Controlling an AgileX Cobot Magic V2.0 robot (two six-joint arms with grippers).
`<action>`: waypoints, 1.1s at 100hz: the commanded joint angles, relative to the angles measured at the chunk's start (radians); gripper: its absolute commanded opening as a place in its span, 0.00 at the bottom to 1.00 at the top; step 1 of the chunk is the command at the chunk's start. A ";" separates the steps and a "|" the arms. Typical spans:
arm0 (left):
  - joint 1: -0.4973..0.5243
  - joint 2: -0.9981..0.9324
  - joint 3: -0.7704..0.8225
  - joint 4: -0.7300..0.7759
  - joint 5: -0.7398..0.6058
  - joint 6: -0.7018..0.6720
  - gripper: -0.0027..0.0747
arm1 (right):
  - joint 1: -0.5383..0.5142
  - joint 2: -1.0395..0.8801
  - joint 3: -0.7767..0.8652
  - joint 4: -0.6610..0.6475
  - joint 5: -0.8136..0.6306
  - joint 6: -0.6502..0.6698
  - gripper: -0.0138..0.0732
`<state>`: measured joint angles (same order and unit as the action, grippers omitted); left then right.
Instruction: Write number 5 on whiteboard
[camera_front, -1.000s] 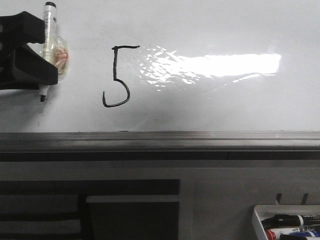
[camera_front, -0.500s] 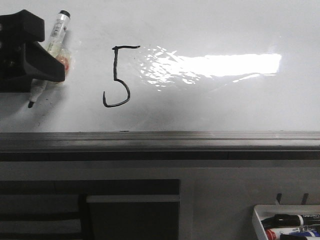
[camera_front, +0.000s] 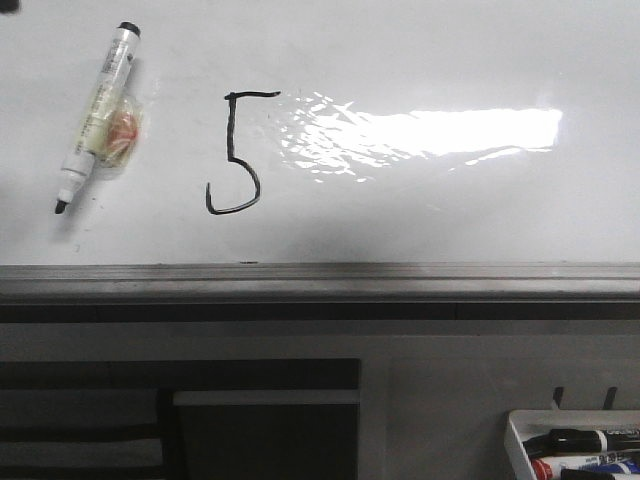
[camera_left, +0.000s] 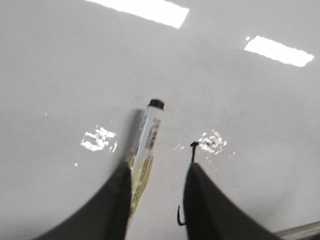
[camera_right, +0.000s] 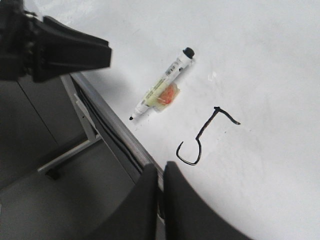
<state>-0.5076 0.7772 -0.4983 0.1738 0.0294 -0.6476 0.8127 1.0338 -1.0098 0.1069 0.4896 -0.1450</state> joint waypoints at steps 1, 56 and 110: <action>0.001 -0.111 -0.010 0.029 -0.051 -0.005 0.01 | -0.008 -0.086 0.058 -0.012 -0.144 -0.003 0.10; 0.001 -0.594 0.305 0.324 -0.053 -0.005 0.01 | -0.008 -0.708 0.738 -0.030 -0.522 -0.004 0.10; 0.001 -0.598 0.312 0.324 -0.073 -0.005 0.01 | -0.008 -0.786 0.801 -0.030 -0.517 -0.004 0.10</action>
<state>-0.5076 0.1708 -0.1598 0.4958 0.0341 -0.6476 0.8110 0.2418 -0.1811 0.0879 0.0577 -0.1450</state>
